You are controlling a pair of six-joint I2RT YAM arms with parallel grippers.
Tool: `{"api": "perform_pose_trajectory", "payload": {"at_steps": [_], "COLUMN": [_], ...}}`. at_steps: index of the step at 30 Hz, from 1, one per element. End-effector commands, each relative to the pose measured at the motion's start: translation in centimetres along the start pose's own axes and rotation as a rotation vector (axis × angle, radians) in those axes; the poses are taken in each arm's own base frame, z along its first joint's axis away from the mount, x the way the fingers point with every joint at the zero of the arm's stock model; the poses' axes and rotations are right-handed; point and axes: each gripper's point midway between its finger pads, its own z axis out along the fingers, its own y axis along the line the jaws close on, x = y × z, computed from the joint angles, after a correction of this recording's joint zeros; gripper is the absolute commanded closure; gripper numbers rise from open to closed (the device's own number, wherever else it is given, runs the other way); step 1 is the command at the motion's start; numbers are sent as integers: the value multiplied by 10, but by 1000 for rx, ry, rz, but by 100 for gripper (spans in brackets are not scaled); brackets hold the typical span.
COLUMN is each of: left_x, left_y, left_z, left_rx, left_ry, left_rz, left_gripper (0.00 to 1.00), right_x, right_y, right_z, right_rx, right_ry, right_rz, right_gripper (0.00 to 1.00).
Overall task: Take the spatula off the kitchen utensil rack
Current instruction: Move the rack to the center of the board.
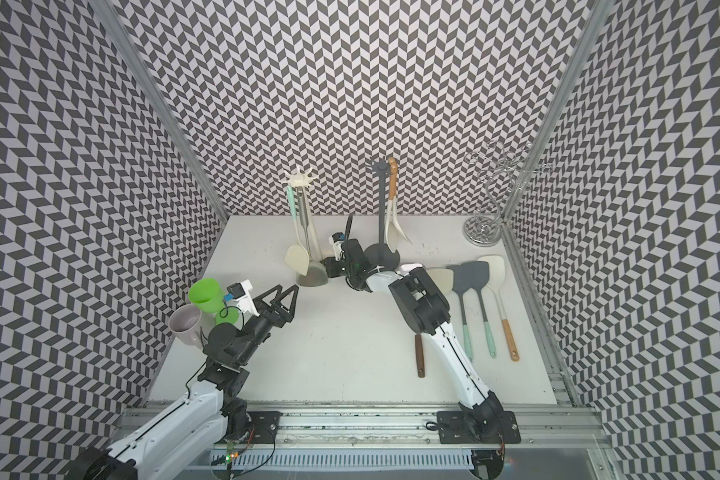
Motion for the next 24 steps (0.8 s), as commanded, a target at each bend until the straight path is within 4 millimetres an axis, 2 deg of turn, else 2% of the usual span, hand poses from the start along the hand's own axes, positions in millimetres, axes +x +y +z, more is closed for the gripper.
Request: {"api": "perform_pose_trajectory", "payload": {"at_steps": [1, 4, 9, 24], "left_x": [-3, -4, -3, -4], "left_y": [-1, -3, -2, -4], "left_z": [-4, -5, -4, -3], "left_rx": [8, 17, 14, 17], "left_ry": [-16, -19, -13, -13], "left_rz": [5, 3, 0, 27], "left_gripper": [2, 1, 1, 2], "right_x": [10, 9, 4, -11], "right_y": [25, 30, 34, 44], "right_z": [20, 23, 15, -47], "right_rx": [-64, -78, -71, -6], "right_ry": [-22, -34, -45, -77], "right_rz": [19, 40, 31, -37], "right_gripper": [70, 70, 68, 50]}}
